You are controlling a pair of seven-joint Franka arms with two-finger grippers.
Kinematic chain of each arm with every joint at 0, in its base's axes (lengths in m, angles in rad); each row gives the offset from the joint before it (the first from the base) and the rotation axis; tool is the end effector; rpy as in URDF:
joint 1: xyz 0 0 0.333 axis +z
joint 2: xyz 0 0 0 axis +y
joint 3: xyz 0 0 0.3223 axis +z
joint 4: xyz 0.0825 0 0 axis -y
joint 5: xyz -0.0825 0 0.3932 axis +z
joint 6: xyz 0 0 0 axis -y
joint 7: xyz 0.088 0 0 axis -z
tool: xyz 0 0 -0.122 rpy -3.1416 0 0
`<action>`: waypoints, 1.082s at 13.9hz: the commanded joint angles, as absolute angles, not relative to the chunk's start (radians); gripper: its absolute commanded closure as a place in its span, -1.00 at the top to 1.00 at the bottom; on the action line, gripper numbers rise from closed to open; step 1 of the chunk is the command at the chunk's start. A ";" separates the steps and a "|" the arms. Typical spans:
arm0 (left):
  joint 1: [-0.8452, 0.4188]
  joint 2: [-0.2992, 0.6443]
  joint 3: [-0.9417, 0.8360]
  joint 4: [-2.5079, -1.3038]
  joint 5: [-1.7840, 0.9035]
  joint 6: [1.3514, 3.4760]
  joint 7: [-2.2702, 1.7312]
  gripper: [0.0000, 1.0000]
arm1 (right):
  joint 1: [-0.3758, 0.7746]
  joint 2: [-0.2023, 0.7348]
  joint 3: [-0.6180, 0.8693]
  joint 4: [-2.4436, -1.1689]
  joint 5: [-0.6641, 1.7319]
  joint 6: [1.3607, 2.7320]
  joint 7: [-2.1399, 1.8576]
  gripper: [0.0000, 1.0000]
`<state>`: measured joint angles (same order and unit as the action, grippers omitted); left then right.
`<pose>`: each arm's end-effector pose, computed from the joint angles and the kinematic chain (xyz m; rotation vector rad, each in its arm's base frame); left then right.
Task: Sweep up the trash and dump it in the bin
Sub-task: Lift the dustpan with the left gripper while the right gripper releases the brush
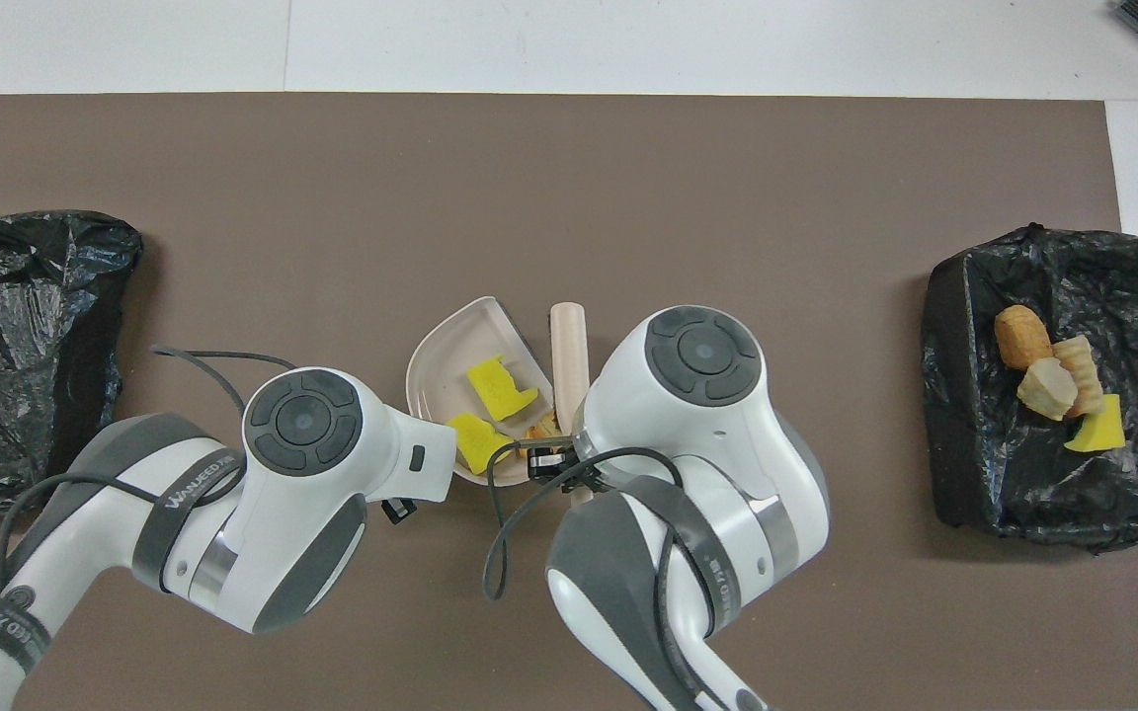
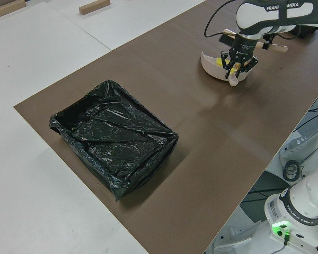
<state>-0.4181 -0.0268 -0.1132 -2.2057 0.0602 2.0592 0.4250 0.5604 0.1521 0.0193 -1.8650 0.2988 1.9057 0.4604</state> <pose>0.4473 -0.2583 0.3689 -2.7083 1.4577 0.1799 0.4851 0.3475 0.4163 -2.9342 -0.0067 0.3470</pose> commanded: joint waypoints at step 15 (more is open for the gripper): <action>-0.192 -0.115 -0.094 -1.973 0.034 1.861 0.103 -1.00 | 0.831 -0.040 0.029 -2.193 0.143 2.038 0.748 -1.00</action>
